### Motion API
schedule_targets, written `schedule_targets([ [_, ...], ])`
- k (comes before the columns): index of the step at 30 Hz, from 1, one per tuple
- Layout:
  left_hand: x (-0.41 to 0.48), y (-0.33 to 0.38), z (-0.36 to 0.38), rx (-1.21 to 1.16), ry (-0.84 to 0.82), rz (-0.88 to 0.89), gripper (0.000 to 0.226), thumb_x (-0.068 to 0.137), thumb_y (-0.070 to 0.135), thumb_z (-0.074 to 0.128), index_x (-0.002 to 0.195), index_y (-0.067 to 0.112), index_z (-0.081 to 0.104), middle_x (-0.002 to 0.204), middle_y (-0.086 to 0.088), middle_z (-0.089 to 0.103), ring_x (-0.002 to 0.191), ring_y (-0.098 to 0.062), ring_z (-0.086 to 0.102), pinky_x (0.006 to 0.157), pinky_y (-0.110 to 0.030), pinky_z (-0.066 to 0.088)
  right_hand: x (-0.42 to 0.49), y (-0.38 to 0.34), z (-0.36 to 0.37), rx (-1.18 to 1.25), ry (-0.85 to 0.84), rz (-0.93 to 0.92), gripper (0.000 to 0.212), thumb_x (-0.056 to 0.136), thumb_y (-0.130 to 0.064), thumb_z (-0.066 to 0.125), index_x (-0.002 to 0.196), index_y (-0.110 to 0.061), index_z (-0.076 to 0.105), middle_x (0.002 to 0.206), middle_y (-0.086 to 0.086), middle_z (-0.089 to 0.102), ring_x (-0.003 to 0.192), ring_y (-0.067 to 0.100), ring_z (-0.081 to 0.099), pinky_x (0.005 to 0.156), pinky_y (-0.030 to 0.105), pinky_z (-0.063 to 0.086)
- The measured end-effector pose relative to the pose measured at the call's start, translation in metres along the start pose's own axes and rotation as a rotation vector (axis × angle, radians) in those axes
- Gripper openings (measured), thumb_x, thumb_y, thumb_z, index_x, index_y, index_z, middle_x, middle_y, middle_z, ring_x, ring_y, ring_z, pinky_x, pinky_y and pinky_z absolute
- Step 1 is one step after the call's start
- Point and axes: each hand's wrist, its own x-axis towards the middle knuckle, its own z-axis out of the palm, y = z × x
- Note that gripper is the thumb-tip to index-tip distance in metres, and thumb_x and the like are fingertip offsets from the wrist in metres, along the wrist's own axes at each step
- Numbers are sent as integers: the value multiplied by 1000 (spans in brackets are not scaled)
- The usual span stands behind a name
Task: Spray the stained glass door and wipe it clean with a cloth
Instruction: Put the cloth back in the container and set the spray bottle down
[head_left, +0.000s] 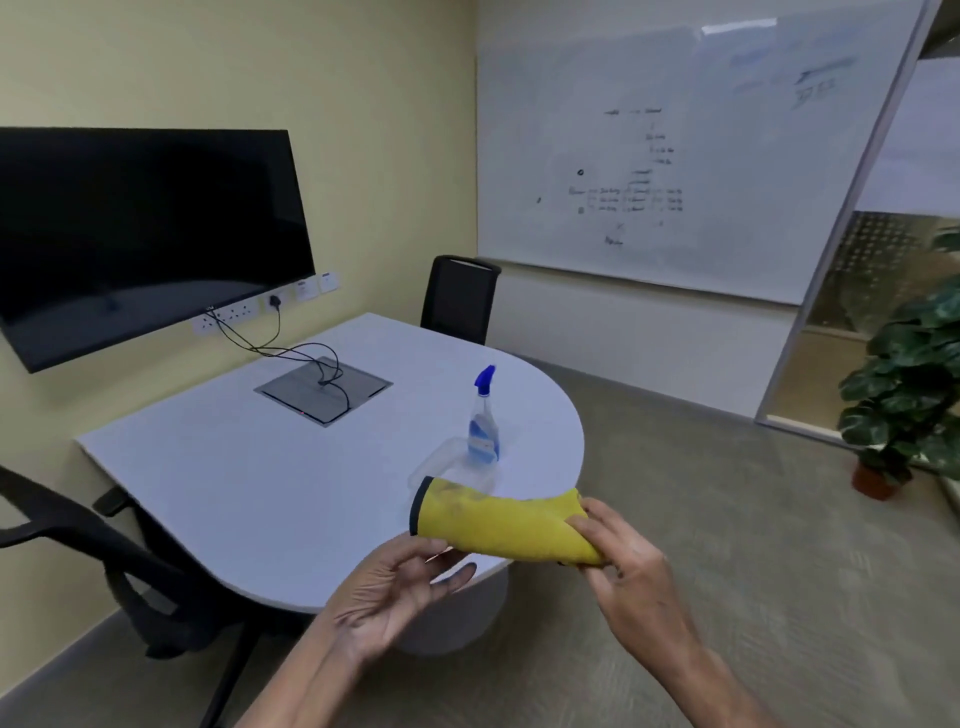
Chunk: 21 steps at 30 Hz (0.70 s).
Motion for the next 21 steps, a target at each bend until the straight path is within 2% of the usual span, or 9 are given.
schedule_targets([
  [3, 37, 24, -7, -36, 14, -2, 56, 80, -8, 79, 133, -2, 60, 136, -24, 69, 126, -41, 66, 102, -69, 52, 29, 20, 27, -12, -38, -8, 61, 62, 22, 78, 111, -13, 77, 142, 7, 66, 111, 30, 73, 84, 44, 63],
  [6, 76, 44, -7, 35, 174, -29, 55, 77, 0, 83, 129, -4, 66, 122, -24, 77, 120, -38, 69, 84, -55, 65, 53, 33, 51, 54, -97, 13, 61, 66, 23, 73, 113, -16, 76, 151, 0, 58, 120, 20, 68, 96, 33, 59],
  [8, 99, 56, -9, 61, 271, -50, 58, 69, -2, 82, 125, -6, 67, 116, -25, 78, 117, -38, 70, 80, -50, 66, 67, 39, 66, 178, -141, 111, 60, 74, 22, 67, 114, -22, 74, 158, -7, 48, 127, 9, 63, 101, 24, 53],
  [11, 132, 76, -23, 56, 314, -59, 61, 64, -5, 82, 123, -5, 67, 112, -25, 79, 117, -39, 69, 89, -50, 61, 89, 44, 90, 688, -214, 449, 63, 76, 18, 66, 117, -28, 68, 161, 4, 42, 115, 13, 71, 90, 35, 54],
  [13, 153, 89, -38, 86, 323, -75, 60, 64, -4, 82, 123, -3, 68, 111, -23, 80, 116, -37, 70, 90, -48, 60, 105, 49, 108, 1029, -196, 713, 80, 65, 12, 76, 132, -28, 60, 155, 12, 46, 123, 17, 63, 88, 31, 55],
  [15, 174, 101, -56, 116, 317, -104, 59, 65, -2, 82, 123, 0, 69, 113, -22, 80, 114, -36, 71, 86, -45, 62, 122, 58, 129, 1333, -102, 980, 95, 63, 3, 87, 147, -19, 49, 152, 15, 47, 128, 24, 60, 89, 35, 60],
  [16, 185, 107, -65, 138, 306, -123, 58, 66, 0, 82, 123, 2, 70, 114, -21, 80, 113, -35, 72, 82, -43, 64, 131, 61, 141, 1460, -50, 1087, 91, 69, -3, 87, 149, -11, 45, 150, 22, 51, 128, 30, 61, 95, 42, 58],
  [19, 215, 129, -94, 256, 251, -187, 55, 67, 6, 82, 121, 10, 73, 114, -17, 81, 104, -30, 76, 72, -36, 66, 152, 62, 180, 1562, 36, 1371, 79, 73, -3, 85, 141, 3, 47, 108, 38, 72, 100, 42, 75, 99, 53, 53],
  [21, 236, 146, -114, 381, 207, -246, 51, 71, 8, 81, 121, 14, 74, 113, -13, 82, 100, -27, 77, 75, -35, 63, 160, 61, 208, 1509, 31, 1455, 72, 76, -1, 83, 139, 7, 51, 104, 37, 73, 87, 41, 77, 101, 52, 52],
])
